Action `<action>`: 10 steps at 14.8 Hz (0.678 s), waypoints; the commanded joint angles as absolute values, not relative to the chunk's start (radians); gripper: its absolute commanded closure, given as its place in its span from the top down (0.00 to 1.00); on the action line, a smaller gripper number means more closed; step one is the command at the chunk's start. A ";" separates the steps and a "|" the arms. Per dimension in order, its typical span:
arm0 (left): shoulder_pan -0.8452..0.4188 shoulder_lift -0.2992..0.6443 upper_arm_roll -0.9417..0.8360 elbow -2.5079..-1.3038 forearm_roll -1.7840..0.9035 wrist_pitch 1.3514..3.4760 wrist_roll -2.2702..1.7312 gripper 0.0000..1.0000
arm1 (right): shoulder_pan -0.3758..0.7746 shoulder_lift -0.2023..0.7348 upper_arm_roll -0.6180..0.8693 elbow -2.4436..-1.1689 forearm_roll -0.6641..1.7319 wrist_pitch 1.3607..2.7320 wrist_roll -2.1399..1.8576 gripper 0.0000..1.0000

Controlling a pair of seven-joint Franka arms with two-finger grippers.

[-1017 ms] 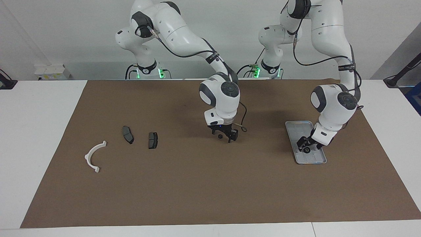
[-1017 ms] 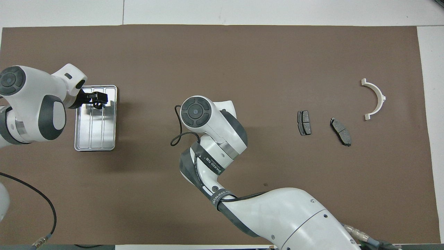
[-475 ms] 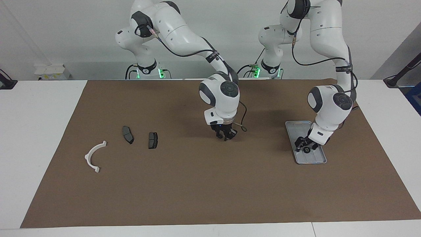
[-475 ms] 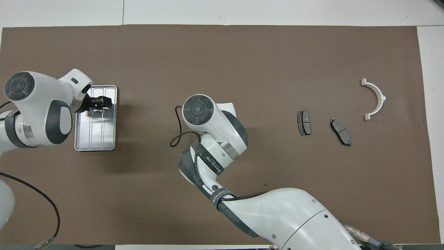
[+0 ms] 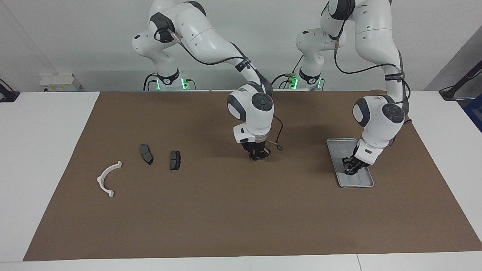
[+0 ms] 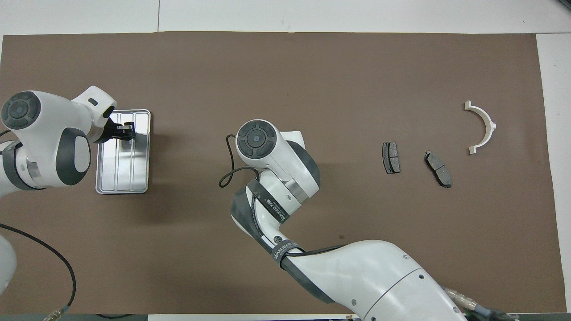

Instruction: Place bearing gear from tray to pile

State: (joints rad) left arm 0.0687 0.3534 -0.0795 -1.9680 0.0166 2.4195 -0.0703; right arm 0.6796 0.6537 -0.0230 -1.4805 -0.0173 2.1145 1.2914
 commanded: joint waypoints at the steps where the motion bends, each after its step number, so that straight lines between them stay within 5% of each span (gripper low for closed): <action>1: 0.058 0.342 -0.071 -1.860 0.009 2.268 -0.081 0.00 | 0.632 0.652 -0.017 -1.403 -0.015 1.989 1.260 0.00; 6: 0.035 0.293 -0.081 -1.550 -0.070 1.872 -0.127 0.00 | 0.470 0.548 -0.015 -1.249 -0.008 1.677 0.874 0.00; 10: -0.258 0.244 -0.081 -1.555 0.047 1.883 -0.617 0.00 | 0.298 0.497 -0.028 -1.250 -0.023 1.620 0.392 0.00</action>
